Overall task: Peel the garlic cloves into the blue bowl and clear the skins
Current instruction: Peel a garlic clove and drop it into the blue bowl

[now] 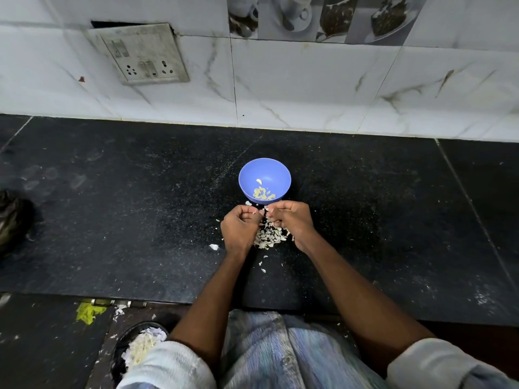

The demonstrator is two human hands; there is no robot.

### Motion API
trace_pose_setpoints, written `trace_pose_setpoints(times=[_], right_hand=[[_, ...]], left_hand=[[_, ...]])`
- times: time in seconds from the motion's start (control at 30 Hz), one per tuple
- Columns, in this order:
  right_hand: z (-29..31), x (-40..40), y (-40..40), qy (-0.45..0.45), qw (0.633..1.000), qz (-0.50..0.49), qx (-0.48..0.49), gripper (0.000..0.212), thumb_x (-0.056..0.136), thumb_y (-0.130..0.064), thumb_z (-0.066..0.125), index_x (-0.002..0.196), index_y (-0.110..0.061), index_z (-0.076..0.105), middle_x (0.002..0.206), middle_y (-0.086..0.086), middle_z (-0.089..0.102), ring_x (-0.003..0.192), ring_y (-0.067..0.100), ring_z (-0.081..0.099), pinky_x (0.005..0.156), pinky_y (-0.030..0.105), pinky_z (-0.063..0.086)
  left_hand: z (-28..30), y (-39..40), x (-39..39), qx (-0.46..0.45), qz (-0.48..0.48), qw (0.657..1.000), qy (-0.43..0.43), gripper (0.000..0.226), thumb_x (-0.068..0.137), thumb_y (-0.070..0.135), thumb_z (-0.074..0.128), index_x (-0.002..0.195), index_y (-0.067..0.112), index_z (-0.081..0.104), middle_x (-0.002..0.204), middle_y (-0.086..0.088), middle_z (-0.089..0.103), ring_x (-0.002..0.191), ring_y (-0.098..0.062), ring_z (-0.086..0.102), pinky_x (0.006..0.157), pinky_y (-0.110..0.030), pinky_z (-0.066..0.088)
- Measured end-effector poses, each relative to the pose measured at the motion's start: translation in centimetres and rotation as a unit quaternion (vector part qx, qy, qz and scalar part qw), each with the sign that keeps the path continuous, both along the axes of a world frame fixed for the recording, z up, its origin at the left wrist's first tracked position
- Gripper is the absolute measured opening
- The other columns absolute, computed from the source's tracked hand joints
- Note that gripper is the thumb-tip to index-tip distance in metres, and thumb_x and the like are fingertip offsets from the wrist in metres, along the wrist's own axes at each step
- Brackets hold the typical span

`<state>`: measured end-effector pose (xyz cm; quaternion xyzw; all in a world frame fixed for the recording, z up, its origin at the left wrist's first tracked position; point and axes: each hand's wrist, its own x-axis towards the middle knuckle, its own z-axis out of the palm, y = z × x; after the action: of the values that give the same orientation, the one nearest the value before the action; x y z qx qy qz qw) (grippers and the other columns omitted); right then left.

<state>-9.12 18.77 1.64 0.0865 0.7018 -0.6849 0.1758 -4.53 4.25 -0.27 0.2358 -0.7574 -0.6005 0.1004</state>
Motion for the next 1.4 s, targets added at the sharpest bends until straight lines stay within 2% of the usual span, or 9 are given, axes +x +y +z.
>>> trace_pose_setpoints(times=[0.2,0.5,0.73,0.83,0.93,1.03,1.17,1.3,1.4], right_hand=[[-0.5,0.1,-0.3,-0.009,1.000,0.006,0.017,0.010,0.097,-0.010,0.068,0.094,-0.003,0.075,0.077,0.012,0.073,0.065,0.012,0.062,0.060,0.025,0.050],[-0.6,0.2,-0.7,-0.003,0.994,0.048,0.098,0.037,0.104,-0.029,0.058,0.089,0.003,0.070,0.067,0.006,0.064,0.061,0.017,0.059,0.050,0.025,0.046],[0.4,-0.4,-0.8,0.206,0.944,-0.011,0.258,0.011,0.083,-0.010,0.078,0.080,-0.019,0.072,0.077,-0.010,0.072,0.070,0.006,0.068,0.068,0.027,0.055],[1.4,-1.2,-1.3,0.259,0.919,-0.016,0.297,0.008,0.088,-0.015,0.076,0.083,-0.017,0.071,0.087,-0.009,0.071,0.076,0.011,0.067,0.070,0.033,0.055],[1.9,-1.9,-2.2,0.276,0.896,-0.013,0.349,0.021,0.096,-0.029,0.068,0.080,-0.015,0.066,0.085,-0.004,0.069,0.076,0.019,0.064,0.066,0.040,0.053],[2.3,-2.6,-2.9,0.269,0.888,-0.004,0.374,0.012,0.092,-0.026,0.074,0.084,-0.019,0.069,0.092,-0.003,0.069,0.081,0.022,0.066,0.069,0.039,0.053],[2.8,-2.8,-3.7,0.268,0.891,0.002,0.367,0.021,0.089,-0.020,0.076,0.110,-0.020,0.074,0.109,-0.001,0.069,0.095,0.023,0.067,0.079,0.036,0.052],[2.7,-1.7,-4.6,0.318,0.888,0.002,0.333,0.004,0.092,-0.018,0.071,0.091,-0.019,0.074,0.085,-0.004,0.073,0.072,0.021,0.067,0.066,0.037,0.053],[1.4,-0.3,-4.9,0.346,0.867,0.088,0.347,0.013,0.084,-0.008,0.071,0.091,-0.018,0.075,0.090,-0.003,0.073,0.078,0.024,0.069,0.066,0.038,0.055]], left_hand=[[0.7,0.3,0.3,-0.006,-0.063,0.995,0.071,0.037,0.081,-0.008,0.078,0.109,0.014,0.070,0.096,0.003,0.078,0.078,-0.016,0.074,0.075,-0.028,0.063],[0.5,0.8,0.1,-0.008,-0.068,0.995,0.069,0.014,0.092,0.006,0.079,0.101,0.016,0.076,0.084,0.003,0.077,0.078,-0.016,0.073,0.077,-0.032,0.062],[-0.2,-0.3,0.1,-0.131,-0.090,0.987,-0.026,0.033,0.091,0.001,0.061,0.095,0.027,0.081,0.087,0.016,0.077,0.079,-0.003,0.071,0.079,-0.032,0.060],[0.1,-0.7,0.2,-0.185,-0.088,0.976,-0.069,0.021,0.087,0.016,0.070,0.090,0.035,0.079,0.075,0.022,0.074,0.068,-0.002,0.070,0.069,-0.029,0.059],[0.8,-0.9,0.2,-0.218,-0.085,0.970,-0.073,0.006,0.088,0.028,0.077,0.082,0.030,0.078,0.068,0.021,0.072,0.059,0.004,0.064,0.062,-0.025,0.055],[0.8,-1.7,0.1,-0.228,-0.118,0.966,-0.042,0.017,0.093,0.014,0.073,0.092,0.029,0.082,0.086,0.017,0.077,0.074,0.001,0.067,0.072,-0.027,0.056],[0.5,-3.1,0.2,-0.194,-0.110,0.974,-0.045,0.024,0.090,0.009,0.074,0.093,0.031,0.084,0.082,0.018,0.078,0.075,0.000,0.072,0.076,-0.030,0.061],[1.2,-4.1,0.7,-0.167,-0.025,0.984,-0.059,0.008,0.083,0.032,0.088,0.078,0.031,0.082,0.064,0.019,0.072,0.059,0.001,0.067,0.063,-0.025,0.056],[0.5,-5.2,0.9,-0.185,-0.013,0.981,-0.057,0.023,0.088,0.009,0.075,0.084,0.031,0.081,0.078,0.017,0.076,0.072,-0.003,0.071,0.071,-0.028,0.059]])
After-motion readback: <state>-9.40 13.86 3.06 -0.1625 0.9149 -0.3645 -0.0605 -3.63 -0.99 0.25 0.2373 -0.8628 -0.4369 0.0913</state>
